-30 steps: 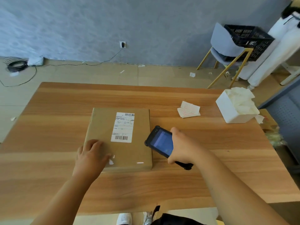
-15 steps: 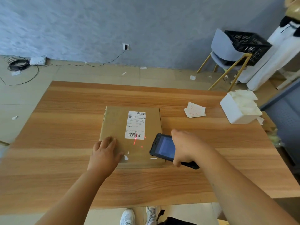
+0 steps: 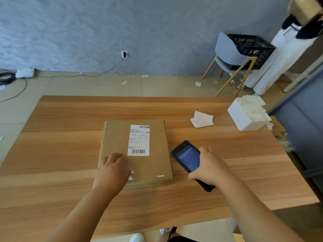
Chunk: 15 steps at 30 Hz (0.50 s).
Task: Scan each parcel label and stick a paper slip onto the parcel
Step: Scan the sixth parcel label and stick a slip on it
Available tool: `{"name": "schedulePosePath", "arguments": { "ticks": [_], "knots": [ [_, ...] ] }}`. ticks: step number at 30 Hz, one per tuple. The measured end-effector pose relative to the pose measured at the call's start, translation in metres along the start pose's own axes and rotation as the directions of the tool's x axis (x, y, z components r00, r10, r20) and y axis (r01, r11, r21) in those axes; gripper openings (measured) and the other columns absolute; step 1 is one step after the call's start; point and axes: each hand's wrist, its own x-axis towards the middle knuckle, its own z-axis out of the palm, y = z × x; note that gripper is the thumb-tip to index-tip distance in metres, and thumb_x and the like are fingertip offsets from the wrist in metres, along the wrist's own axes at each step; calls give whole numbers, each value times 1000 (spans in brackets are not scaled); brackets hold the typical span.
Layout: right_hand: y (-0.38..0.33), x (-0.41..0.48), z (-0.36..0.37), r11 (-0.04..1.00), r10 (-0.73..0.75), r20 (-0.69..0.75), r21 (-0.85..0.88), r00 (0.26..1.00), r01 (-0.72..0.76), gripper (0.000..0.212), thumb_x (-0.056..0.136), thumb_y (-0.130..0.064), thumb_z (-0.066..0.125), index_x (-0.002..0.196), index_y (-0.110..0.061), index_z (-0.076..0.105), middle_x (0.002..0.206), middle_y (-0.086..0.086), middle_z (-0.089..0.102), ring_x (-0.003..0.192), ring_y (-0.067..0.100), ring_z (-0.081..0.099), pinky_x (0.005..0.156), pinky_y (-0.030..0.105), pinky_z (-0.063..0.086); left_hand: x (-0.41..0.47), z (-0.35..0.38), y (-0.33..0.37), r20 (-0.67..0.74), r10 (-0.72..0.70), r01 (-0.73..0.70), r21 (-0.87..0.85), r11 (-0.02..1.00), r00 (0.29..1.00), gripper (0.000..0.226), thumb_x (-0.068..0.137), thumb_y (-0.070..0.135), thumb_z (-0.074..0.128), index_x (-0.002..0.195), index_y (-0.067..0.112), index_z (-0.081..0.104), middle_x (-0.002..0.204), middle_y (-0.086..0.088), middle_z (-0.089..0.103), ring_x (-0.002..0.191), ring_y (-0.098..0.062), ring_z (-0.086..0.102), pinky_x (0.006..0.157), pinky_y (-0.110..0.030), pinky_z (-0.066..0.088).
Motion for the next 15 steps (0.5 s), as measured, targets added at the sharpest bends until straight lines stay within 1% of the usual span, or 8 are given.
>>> {"name": "schedulePosePath", "arguments": {
  "ticks": [1, 3, 5, 7, 9, 12, 14, 15],
  "knots": [
    [11, 3, 5, 999, 47, -23, 24, 999, -47, 70, 54, -46, 80, 104, -19, 40, 104, -2, 36, 90, 18, 47, 63, 30, 44, 2, 2, 5, -10, 13, -13, -20, 1000, 1000, 34, 82, 28, 62, 114, 19, 62, 131, 1, 48, 120, -27, 38, 98, -33, 36],
    [32, 11, 14, 986, 157, -45, 62, 987, -154, 74, 55, -47, 79, 110, -16, 41, 109, 1, 35, 97, 22, 42, 68, 32, 43, 8, 5, 19, -24, 18, -19, -59, 998, 1000, 35, 81, 24, 66, 115, 15, 63, 131, -3, 50, 118, -31, 40, 97, -36, 37],
    [53, 21, 21, 964, 258, -31, 78, 966, -255, 76, 57, -49, 79, 113, -14, 42, 115, 4, 36, 100, 24, 42, 69, 33, 43, 16, 10, 36, -27, 57, -58, -59, 997, 998, 35, 81, 24, 68, 114, 13, 63, 132, -6, 50, 119, -32, 42, 97, -38, 38],
    [74, 32, 28, 943, 326, 5, 75, 946, -325, 78, 60, -52, 78, 117, -13, 42, 120, 6, 37, 104, 25, 43, 69, 33, 43, 26, 15, 53, -8, 85, -86, -61, 994, 996, 37, 83, 28, 66, 117, 15, 62, 134, -3, 49, 122, -28, 41, 98, -37, 38],
    [93, 44, 35, 923, 372, 44, 95, 927, -374, 81, 62, -54, 77, 122, -13, 42, 123, 7, 37, 108, 26, 42, 68, 34, 41, 37, 20, 69, 6, 103, -102, -67, 993, 995, 42, 85, 31, 64, 123, 17, 57, 137, 0, 46, 127, -24, 37, 100, -34, 36],
    [118, 61, 46, 896, 416, 84, 135, 906, -424, 82, 62, -56, 75, 125, -13, 43, 125, 7, 37, 113, 27, 41, 68, 34, 39, 53, 27, 91, 22, 129, -128, -69, 989, 991, 48, 84, 31, 64, 129, 16, 53, 138, 0, 44, 130, -24, 35, 105, -34, 32],
    [131, 72, 51, 889, 424, 92, 146, 901, -434, 85, 62, -58, 74, 126, -14, 42, 127, 6, 38, 115, 26, 41, 69, 34, 40, 62, 32, 103, 44, 133, -131, -58, 990, 990, 47, 84, 28, 65, 128, 15, 54, 138, -1, 44, 128, -25, 35, 103, -34, 33],
    [135, 78, 52, 889, 424, 92, 147, 901, -434, 86, 61, -59, 74, 127, -13, 42, 127, 5, 39, 114, 26, 41, 70, 34, 41, 65, 34, 109, 47, 133, -131, -46, 990, 990, 46, 83, 28, 66, 126, 14, 55, 136, -1, 45, 127, -26, 36, 101, -36, 36]
  ]
}}
